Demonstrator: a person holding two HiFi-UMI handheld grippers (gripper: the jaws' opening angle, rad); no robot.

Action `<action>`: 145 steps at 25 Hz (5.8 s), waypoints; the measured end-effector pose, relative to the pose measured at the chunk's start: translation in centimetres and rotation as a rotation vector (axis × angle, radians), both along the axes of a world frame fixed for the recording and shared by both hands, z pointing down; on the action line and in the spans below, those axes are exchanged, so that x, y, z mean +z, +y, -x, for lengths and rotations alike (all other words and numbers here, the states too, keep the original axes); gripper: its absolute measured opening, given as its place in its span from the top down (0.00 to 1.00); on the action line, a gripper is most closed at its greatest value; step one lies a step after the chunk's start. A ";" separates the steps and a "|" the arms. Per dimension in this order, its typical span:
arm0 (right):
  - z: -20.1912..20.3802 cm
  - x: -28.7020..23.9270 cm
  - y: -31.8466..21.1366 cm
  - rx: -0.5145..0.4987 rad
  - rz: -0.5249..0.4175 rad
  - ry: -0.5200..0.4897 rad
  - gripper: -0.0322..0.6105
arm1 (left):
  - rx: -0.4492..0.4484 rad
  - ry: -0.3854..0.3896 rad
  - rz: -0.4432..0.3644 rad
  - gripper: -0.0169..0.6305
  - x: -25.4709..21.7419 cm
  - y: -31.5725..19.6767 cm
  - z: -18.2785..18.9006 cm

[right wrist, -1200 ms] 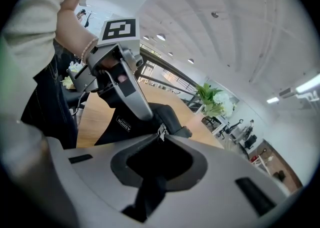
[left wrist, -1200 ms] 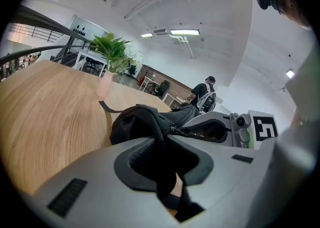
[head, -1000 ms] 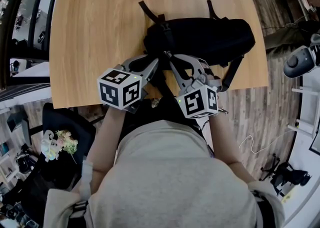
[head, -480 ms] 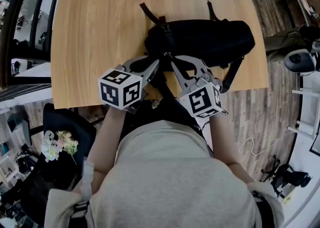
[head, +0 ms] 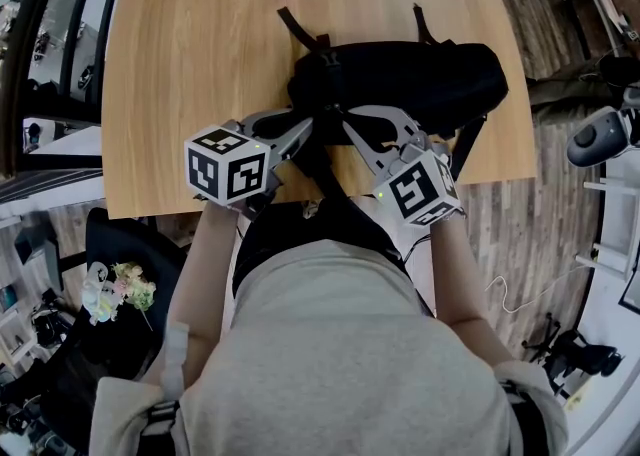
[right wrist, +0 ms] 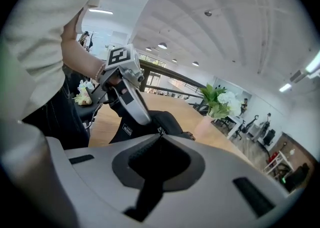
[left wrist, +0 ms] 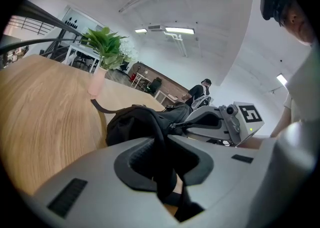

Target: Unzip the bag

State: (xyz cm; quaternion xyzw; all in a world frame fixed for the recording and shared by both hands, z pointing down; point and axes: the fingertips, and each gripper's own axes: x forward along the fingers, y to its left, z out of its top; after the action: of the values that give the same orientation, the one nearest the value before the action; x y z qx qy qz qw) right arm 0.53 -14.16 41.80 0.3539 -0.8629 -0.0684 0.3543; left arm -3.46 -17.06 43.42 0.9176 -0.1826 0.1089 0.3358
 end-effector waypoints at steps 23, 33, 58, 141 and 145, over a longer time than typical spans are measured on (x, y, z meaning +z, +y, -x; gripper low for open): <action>-1.4 3.4 -0.5 -0.032 -0.017 0.179 0.89 | -0.029 -0.037 -0.015 0.86 0.2 0.2 -0.6; -1.8 2.6 -0.3 0.019 0.018 0.067 0.92 | -0.045 -0.049 -0.028 0.86 0.3 0.2 -0.4; -0.6 1.4 -2.0 0.191 0.145 -0.358 0.90 | -0.034 -0.051 -0.035 0.86 0.3 0.3 -0.6; -16.4 -2.6 -1.2 0.261 0.234 -0.627 0.93 | -0.192 -0.423 -0.624 0.68 -5.6 0.8 -16.6; -16.5 -2.6 -1.4 0.263 0.235 -0.639 0.93 | -0.144 -0.497 -0.642 0.68 -4.4 0.3 -18.0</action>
State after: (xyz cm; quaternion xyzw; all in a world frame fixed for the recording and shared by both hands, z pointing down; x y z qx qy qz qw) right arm 17.05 -15.52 39.16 0.4222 -0.8791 0.1915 0.1109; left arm 14.56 -16.77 39.05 0.9065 -0.3464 0.2411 -0.0150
